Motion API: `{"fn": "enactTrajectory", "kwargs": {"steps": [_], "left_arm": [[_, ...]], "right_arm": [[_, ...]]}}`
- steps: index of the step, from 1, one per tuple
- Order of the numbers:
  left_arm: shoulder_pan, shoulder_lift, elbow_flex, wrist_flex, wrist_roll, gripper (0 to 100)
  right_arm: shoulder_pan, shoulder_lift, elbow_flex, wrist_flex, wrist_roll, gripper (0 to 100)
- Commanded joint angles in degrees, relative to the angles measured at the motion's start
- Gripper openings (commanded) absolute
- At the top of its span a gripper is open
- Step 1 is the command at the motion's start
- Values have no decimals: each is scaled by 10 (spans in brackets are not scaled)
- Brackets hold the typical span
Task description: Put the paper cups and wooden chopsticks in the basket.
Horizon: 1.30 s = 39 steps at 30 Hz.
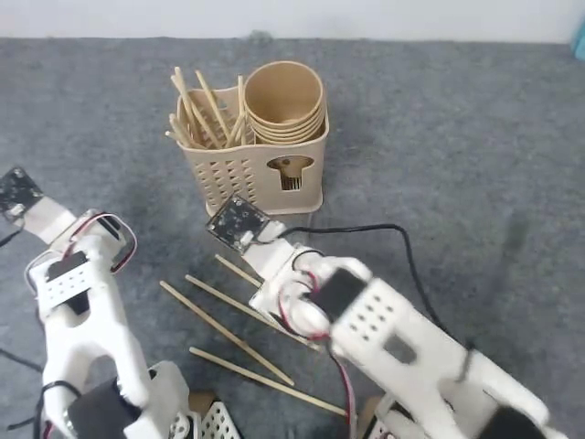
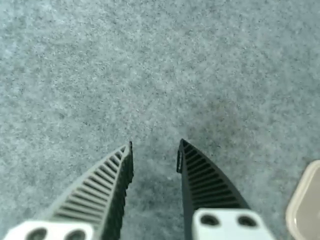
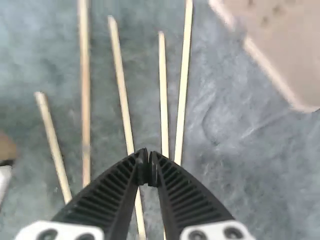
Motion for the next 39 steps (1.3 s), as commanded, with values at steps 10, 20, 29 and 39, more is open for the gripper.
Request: {"fn": "enactTrajectory", "kwargs": {"steps": [10,20,29,39], "left_arm": [[4,4,-30,-1,6,138],[4,4,-30,-2,6,138],[4,4,-30,-2,6,138],[5,5,-30,-2,6,138]], "right_arm": [[7,102,63,-270,11,11],[32,378,-77,-303,12,124],[38,415,-108,-305,12,55],[39,434,-113,-308,12,56]]}}
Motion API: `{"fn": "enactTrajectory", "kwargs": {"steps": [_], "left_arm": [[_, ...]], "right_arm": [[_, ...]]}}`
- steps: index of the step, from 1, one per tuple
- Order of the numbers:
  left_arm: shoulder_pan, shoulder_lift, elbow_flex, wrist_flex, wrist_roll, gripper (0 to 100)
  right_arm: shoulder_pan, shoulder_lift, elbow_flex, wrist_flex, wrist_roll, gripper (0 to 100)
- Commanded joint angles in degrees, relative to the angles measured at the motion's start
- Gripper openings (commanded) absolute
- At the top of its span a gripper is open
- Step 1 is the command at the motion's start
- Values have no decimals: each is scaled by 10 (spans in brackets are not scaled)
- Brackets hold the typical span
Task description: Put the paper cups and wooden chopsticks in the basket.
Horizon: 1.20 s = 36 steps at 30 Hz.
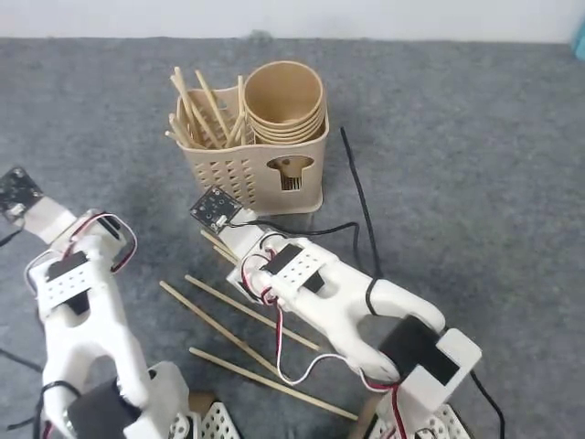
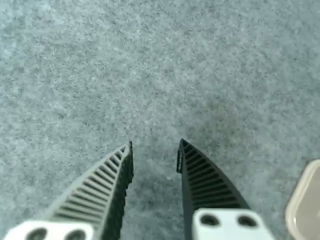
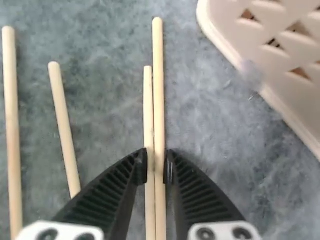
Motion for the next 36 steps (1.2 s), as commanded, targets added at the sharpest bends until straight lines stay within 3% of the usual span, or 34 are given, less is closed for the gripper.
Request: {"fn": "enactTrajectory", "kwargs": {"steps": [1,7,15,22,25,27,36], "left_arm": [[4,5,-30,-2,6,138],[4,5,-30,-2,6,138],[4,5,-30,-2,6,138],[4,5,-30,-2,6,138],[4,5,-30,-2,6,138],[4,5,-30,-2,6,138],[4,5,-30,-2,6,138]], "right_arm": [[12,-8,-22,-8,6,56],[26,-43,-20,-7,4,56],[27,35,-51,-4,5,57],[22,44,-85,60,4,87],[22,38,-84,76,4,8],[22,29,-84,96,4,19],[22,-122,-82,226,3,8]]}}
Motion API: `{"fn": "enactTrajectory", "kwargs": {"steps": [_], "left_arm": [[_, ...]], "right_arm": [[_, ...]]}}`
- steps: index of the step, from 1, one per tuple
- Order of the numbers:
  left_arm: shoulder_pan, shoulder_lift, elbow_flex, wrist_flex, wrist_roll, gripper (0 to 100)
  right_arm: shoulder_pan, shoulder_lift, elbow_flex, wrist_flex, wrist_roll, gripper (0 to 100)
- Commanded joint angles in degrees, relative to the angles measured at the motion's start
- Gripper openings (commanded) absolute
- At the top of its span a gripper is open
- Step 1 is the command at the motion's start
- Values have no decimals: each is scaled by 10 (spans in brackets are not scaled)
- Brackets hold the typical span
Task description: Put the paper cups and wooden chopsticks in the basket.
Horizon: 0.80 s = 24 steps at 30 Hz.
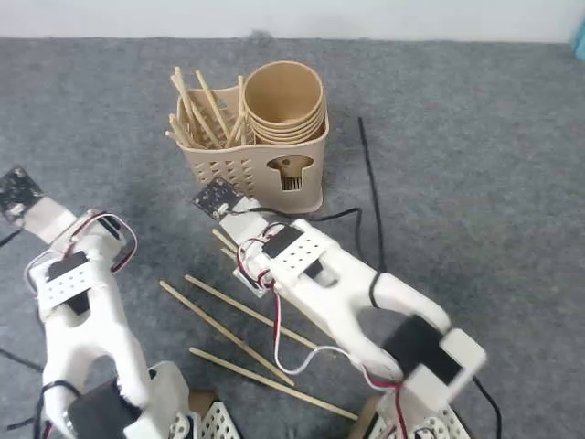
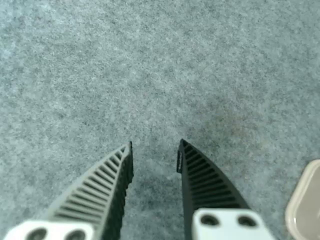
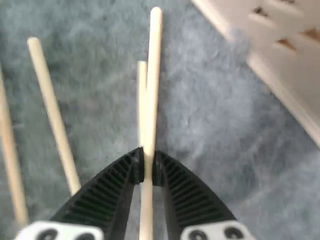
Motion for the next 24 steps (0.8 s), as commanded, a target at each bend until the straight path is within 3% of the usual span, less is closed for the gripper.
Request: {"fn": "enactTrajectory", "kwargs": {"steps": [1,12,19,24], "left_arm": [[4,5,-30,-2,6,138],[4,4,-31,-2,6,138],[4,4,-31,-3,6,138],[4,4,-31,-3,6,138]], "right_arm": [[5,-101,-4,55,3,8],[7,-424,59,76,2,8],[10,-572,59,-30,2,8],[17,-606,59,-153,-78,7]]}}
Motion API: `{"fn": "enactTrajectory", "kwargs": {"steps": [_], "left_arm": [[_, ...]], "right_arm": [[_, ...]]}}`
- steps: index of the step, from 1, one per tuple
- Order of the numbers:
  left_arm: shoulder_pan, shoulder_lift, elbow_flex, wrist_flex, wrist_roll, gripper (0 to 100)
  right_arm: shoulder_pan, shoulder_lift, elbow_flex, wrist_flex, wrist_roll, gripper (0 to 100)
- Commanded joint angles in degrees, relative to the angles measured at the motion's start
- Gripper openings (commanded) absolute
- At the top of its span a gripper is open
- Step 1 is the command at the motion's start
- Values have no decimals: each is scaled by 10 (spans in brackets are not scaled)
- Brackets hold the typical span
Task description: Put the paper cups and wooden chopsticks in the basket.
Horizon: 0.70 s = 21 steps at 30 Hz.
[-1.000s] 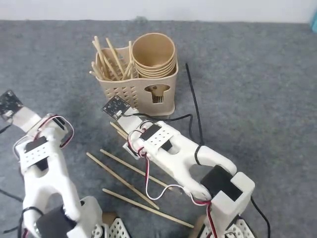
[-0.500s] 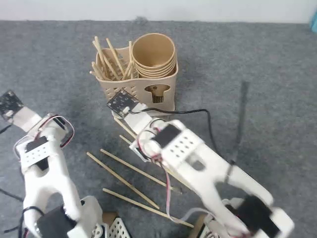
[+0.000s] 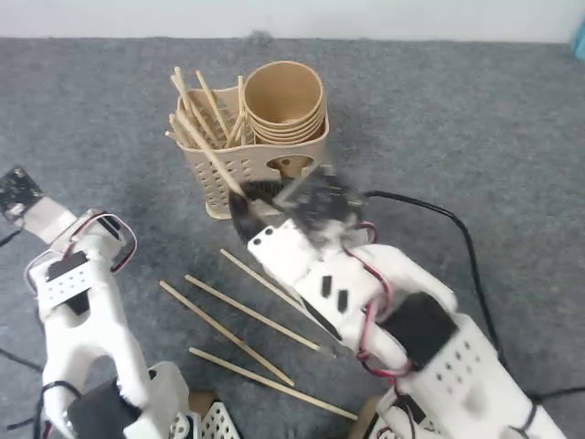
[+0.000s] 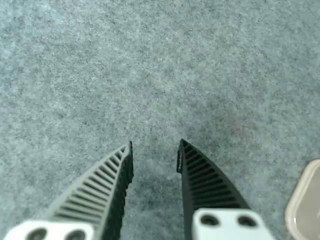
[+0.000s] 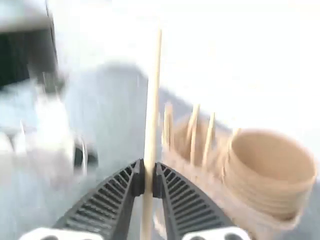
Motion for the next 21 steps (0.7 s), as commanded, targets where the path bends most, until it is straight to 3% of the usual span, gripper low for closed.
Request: {"fn": "enactTrajectory", "kwargs": {"steps": [1,10,21], "left_arm": [[4,4,-31,-3,6,138],[4,4,-31,-3,6,138],[3,4,-30,-11,6,138]], "right_arm": [[27,-26,-6,-112,-61,7],[86,91,-20,-473,-121,7],[143,418,-265,-513,-122,7]]}}
